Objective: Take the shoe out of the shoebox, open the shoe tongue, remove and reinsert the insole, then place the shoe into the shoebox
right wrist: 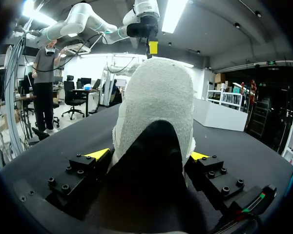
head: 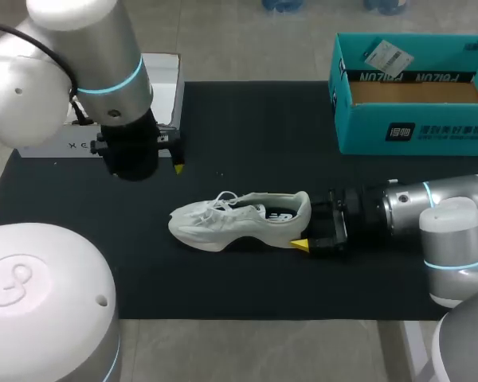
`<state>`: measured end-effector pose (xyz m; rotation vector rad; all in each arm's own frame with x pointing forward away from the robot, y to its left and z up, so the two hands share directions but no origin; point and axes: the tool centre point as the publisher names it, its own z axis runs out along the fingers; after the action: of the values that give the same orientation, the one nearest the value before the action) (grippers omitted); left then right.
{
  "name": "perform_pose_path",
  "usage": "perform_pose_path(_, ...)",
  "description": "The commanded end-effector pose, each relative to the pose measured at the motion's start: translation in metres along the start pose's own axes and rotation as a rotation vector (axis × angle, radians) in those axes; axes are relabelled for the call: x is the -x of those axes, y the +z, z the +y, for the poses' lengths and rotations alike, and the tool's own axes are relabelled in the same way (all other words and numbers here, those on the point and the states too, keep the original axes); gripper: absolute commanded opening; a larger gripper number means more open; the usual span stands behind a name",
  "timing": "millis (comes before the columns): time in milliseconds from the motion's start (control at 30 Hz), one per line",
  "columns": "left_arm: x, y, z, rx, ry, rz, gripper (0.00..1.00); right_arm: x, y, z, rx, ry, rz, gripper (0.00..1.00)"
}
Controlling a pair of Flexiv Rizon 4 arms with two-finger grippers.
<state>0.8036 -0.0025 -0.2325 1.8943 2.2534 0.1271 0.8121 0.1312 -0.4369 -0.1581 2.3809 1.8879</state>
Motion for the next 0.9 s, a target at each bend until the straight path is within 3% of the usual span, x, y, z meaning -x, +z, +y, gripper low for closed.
perform_pose_path(33, -0.0025, 0.0054, 0.0293, -0.223, -1.047, -0.048, 1.0, -0.0034, 0.0052, -0.0068, -0.002, -0.001, -0.001, 0.0)
perform_pose_path(67, -0.0055, 0.0059, 0.0313, -0.196, -1.097, -0.032, 1.0, -0.0034, 0.0052, -0.0068, -0.002, -0.001, -0.001, 0.0)
perform_pose_path(100, -0.0061, 0.0075, 0.0325, -0.247, -1.107, -0.021, 1.0, -0.0034, 0.0052, -0.0068, -0.002, -0.001, -0.001, 0.0)
perform_pose_path(133, -0.0021, 0.0094, 0.0332, -0.238, -1.105, 0.0, 1.0, -0.0034, 0.0052, -0.0068, -0.002, -0.001, -0.001, 0.0)
perform_pose_path(900, -0.0021, 0.0094, 0.0332, -0.238, -1.105, 0.0, 1.0, -0.0034, 0.0052, -0.0068, -0.002, -0.001, -0.001, 0.0)
